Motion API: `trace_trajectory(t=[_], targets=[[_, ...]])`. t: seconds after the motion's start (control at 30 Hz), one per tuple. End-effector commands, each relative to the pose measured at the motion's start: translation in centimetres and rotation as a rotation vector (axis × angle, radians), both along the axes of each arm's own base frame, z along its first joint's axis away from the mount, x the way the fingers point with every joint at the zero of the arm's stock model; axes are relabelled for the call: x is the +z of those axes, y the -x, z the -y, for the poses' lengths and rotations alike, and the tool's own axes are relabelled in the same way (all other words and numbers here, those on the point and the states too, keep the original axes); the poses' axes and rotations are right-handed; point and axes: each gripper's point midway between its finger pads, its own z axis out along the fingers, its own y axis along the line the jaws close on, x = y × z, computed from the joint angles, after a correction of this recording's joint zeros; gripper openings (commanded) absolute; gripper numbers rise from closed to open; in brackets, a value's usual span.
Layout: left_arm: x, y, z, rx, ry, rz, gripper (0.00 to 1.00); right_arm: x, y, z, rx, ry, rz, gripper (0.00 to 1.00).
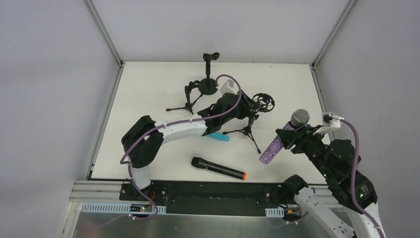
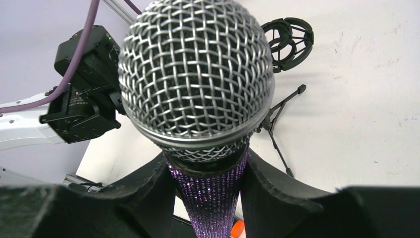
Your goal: Attach the microphones to the stand
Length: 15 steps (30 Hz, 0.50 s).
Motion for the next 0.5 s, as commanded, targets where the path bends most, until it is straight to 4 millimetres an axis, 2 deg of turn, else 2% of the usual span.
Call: trace_trajectory(t=[0.0, 0.1, 0.17, 0.2, 0.47], targets=[[3.7, 0.6, -0.5, 0.008, 0.031, 0.065, 0.49, 2.2, -0.3, 0.0, -0.007, -0.022, 0.059, 0.0], [3.8, 0.5, -1.0, 0.022, 0.013, 0.084, 0.69, 2.2, -0.3, 0.0, -0.004, -0.025, 0.058, 0.0], [4.0, 0.4, -1.5, 0.035, -0.004, 0.098, 0.95, 2.2, -0.2, 0.0, -0.004, -0.033, 0.062, 0.0], [4.1, 0.3, -1.7, 0.041, -0.015, 0.107, 0.99, 2.2, -0.2, 0.0, -0.005, -0.038, 0.065, 0.0], [4.2, -1.1, -4.5, 0.111, -0.065, 0.131, 0.99, 2.1, 0.0, -0.5, 0.022, -0.055, 0.057, 0.0]])
